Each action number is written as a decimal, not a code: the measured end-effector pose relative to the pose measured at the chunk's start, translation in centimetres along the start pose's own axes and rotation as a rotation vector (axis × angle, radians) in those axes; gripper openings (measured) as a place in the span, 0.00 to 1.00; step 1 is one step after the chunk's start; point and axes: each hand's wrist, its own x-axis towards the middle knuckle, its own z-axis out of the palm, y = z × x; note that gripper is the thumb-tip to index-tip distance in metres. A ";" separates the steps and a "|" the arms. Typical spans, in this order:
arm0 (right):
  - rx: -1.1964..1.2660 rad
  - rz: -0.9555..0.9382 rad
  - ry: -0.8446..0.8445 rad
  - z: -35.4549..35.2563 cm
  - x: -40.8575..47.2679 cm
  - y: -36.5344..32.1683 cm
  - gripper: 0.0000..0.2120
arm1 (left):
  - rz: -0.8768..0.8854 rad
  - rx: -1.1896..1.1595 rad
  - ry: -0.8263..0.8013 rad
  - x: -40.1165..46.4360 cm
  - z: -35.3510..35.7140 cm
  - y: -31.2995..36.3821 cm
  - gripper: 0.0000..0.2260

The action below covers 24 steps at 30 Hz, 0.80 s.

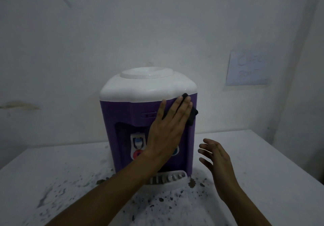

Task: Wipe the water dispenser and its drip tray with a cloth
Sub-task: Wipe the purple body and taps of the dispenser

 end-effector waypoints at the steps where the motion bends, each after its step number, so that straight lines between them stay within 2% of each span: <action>1: 0.001 0.011 0.008 -0.2 0.1 0.3 0.13 | -0.008 0.000 0.008 0.5 -0.3 0.0 0.31; 5: 0.008 0.038 0.022 -1.0 0.3 1.3 0.12 | -0.034 -0.001 0.014 3.0 -0.3 0.7 0.33; 8: 0.003 0.045 0.026 -1.4 0.3 1.8 0.13 | 0.083 0.064 0.001 3.7 0.6 2.0 0.28; 10: -0.005 0.044 0.029 -1.8 0.3 2.0 0.13 | 0.152 0.073 -0.043 2.8 0.8 2.7 0.29; 13: -0.016 0.043 0.036 -2.7 0.5 2.3 0.13 | 0.159 0.057 -0.068 1.2 0.6 2.1 0.30; 19: 0.013 0.052 0.024 -3.8 1.1 2.6 0.13 | -0.030 -0.017 -0.044 -0.1 -1.7 -1.8 0.39; 21: 0.029 0.055 0.013 -3.8 1.2 2.6 0.13 | -0.150 -0.079 -0.007 0.8 -2.7 -2.4 0.36; 24: 0.043 0.059 -0.001 -3.6 1.2 2.8 0.12 | -0.270 -0.177 0.027 3.5 -3.2 -2.4 0.23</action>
